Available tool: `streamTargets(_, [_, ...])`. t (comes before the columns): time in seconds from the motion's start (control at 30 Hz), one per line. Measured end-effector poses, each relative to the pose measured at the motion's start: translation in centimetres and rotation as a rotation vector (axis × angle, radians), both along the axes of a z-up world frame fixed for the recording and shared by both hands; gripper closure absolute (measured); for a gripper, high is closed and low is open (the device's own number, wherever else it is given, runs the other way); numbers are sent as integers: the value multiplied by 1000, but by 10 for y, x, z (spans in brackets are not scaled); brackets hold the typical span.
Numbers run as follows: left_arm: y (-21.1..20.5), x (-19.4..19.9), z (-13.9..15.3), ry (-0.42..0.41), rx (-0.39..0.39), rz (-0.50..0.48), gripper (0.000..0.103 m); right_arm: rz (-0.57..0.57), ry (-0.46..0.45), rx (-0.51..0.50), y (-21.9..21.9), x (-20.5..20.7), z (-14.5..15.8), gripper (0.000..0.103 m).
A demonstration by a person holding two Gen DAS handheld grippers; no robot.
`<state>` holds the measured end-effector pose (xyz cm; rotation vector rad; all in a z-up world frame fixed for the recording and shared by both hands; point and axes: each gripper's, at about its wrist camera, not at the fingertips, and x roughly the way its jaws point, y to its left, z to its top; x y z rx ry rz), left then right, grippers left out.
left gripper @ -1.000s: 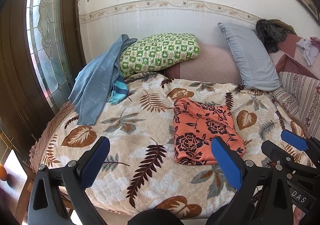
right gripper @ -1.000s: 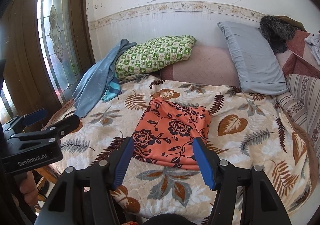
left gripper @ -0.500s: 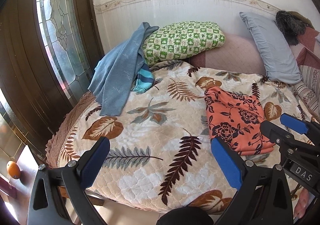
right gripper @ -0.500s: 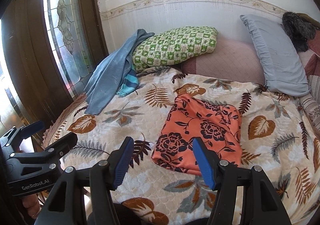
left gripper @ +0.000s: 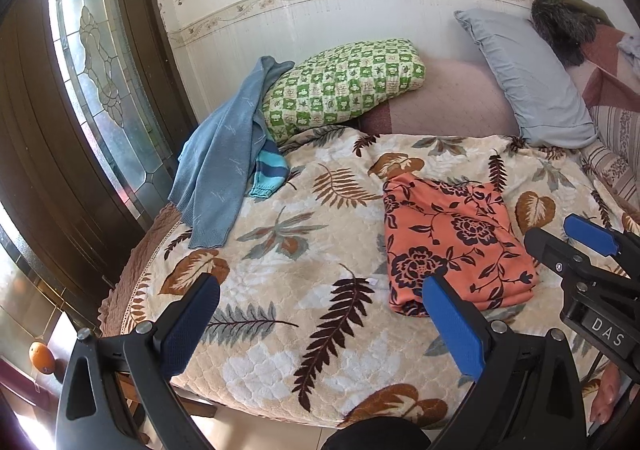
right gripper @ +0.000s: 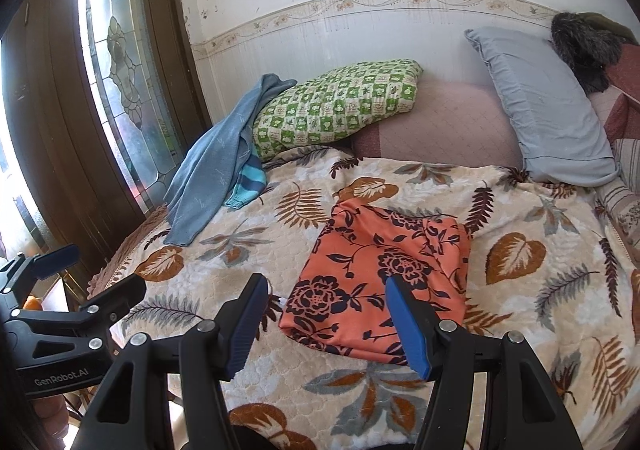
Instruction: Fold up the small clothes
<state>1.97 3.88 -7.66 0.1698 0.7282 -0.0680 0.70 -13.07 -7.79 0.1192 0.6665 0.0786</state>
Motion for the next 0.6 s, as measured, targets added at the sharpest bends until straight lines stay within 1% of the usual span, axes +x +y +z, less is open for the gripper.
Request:
streamTargets(0.17, [-50,2,3,8,38,-87,2,-73,-32,6,-42,-14,1,38])
streamTargets(0.4, [-108,8,5,17,47,-219,2,-158,-35,8,-92,-21,-1,38])
streamTargets(0.47, [-119,11,5,19,34,-247,2,-175,-36,1,-101,-22,-3,38])
streamTargets(0.6, [-132,19,6,16,-15,-283,2,-202,-26,-4,-113,-20,-7,38])
